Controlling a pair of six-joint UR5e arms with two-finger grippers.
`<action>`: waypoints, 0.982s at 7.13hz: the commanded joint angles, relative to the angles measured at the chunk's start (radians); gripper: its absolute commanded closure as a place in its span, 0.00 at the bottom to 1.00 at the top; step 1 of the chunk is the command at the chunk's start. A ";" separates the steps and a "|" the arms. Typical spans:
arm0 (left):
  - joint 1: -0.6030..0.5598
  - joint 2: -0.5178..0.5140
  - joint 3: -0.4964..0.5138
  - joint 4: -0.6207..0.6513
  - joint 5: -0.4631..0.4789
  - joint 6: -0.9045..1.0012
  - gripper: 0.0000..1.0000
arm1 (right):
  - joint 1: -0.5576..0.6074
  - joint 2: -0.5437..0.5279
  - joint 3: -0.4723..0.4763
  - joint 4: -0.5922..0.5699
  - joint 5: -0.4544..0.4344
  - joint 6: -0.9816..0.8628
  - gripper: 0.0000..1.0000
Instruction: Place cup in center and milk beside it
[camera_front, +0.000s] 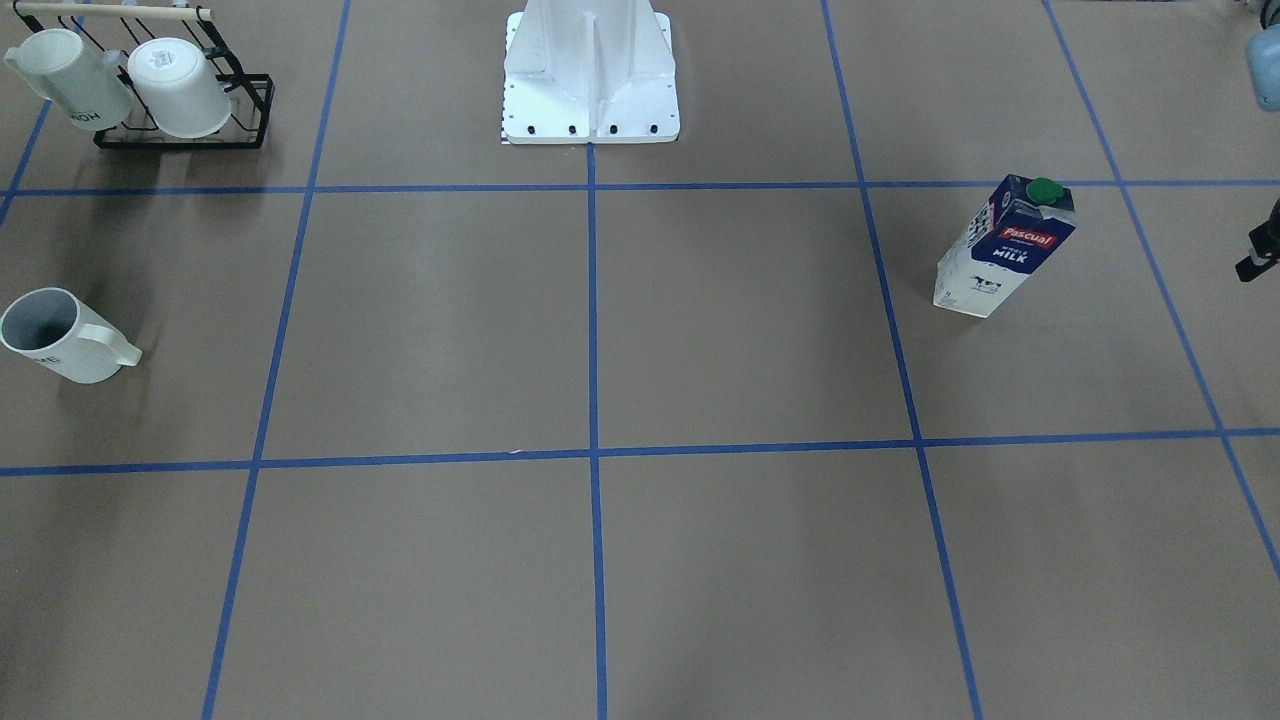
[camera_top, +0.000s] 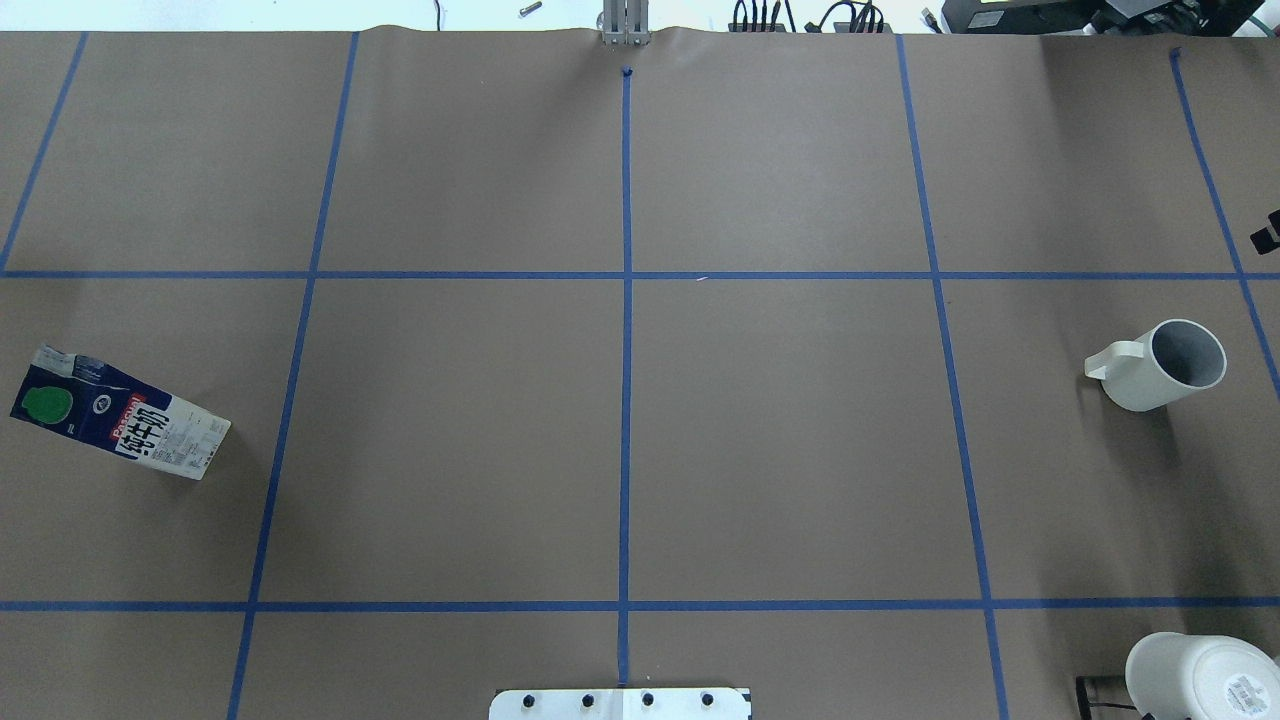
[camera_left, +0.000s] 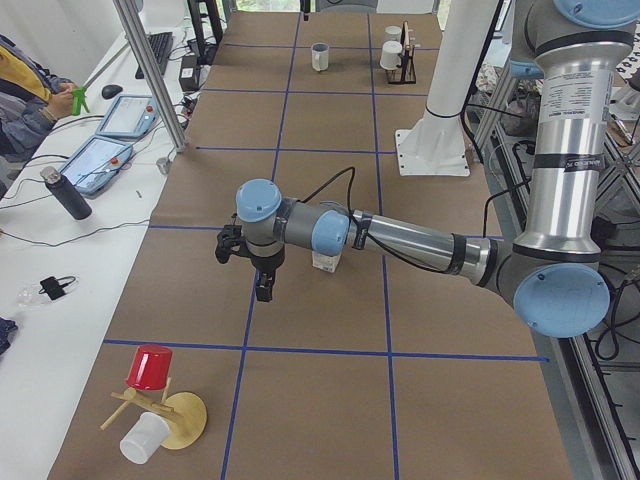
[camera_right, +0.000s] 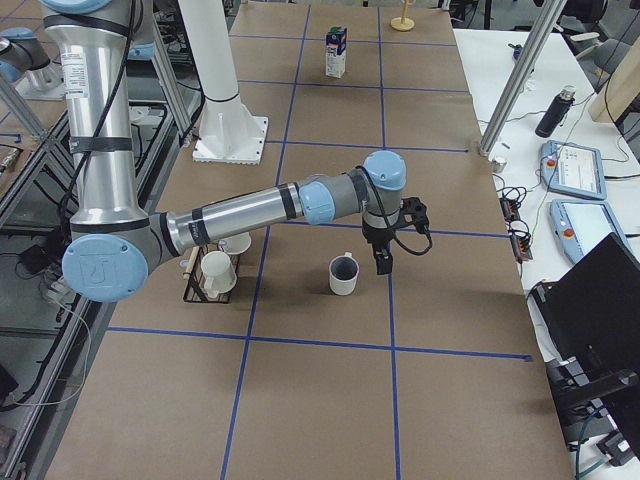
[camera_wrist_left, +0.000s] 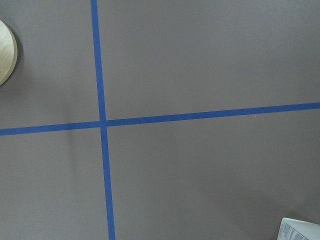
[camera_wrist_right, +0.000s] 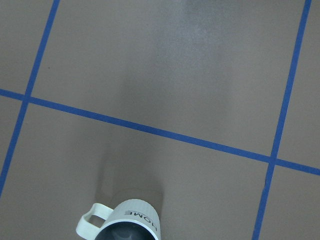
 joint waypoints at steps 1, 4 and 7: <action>0.002 0.000 -0.001 -0.003 0.040 0.002 0.02 | 0.000 0.000 -0.001 0.000 0.001 0.000 0.00; 0.000 0.030 -0.022 -0.007 0.041 0.002 0.02 | 0.001 -0.005 -0.006 -0.002 -0.002 0.011 0.00; 0.002 0.084 -0.027 -0.069 0.038 -0.001 0.02 | 0.000 -0.025 0.011 -0.002 0.004 0.024 0.00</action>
